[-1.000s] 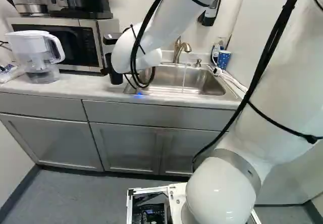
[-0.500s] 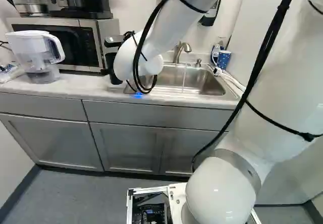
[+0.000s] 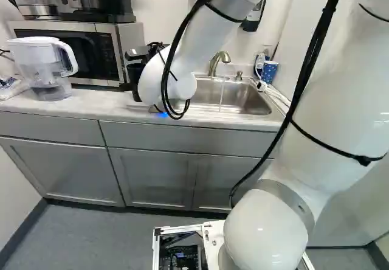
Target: Rinse the cup and place it in the tray
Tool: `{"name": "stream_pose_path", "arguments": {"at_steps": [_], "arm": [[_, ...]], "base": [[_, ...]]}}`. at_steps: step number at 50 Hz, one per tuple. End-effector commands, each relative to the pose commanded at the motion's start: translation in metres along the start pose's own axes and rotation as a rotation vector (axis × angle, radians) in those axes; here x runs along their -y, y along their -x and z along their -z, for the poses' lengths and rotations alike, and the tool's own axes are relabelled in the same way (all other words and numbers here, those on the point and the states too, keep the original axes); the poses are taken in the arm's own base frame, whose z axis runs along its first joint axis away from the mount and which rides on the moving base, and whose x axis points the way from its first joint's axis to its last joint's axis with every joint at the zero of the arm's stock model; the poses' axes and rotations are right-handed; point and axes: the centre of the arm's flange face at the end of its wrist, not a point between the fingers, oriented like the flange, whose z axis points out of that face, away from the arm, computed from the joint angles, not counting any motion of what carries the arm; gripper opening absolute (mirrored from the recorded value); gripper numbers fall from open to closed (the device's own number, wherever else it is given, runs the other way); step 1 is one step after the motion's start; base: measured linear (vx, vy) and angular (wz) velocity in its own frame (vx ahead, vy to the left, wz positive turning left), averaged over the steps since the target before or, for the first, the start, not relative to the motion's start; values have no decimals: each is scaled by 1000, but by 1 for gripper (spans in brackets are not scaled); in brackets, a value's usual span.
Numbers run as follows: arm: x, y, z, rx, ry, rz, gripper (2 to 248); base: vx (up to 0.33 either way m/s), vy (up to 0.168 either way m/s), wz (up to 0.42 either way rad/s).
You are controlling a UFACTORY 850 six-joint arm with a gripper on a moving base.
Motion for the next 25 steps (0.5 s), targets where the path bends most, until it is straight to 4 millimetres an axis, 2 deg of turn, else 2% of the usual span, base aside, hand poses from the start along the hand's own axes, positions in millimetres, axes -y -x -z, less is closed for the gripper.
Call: {"name": "stream_pose_path", "arguments": {"at_steps": [25], "arm": [[-1,22,10,-36,3,-4,247]], "base": [[0,0,0]]}}
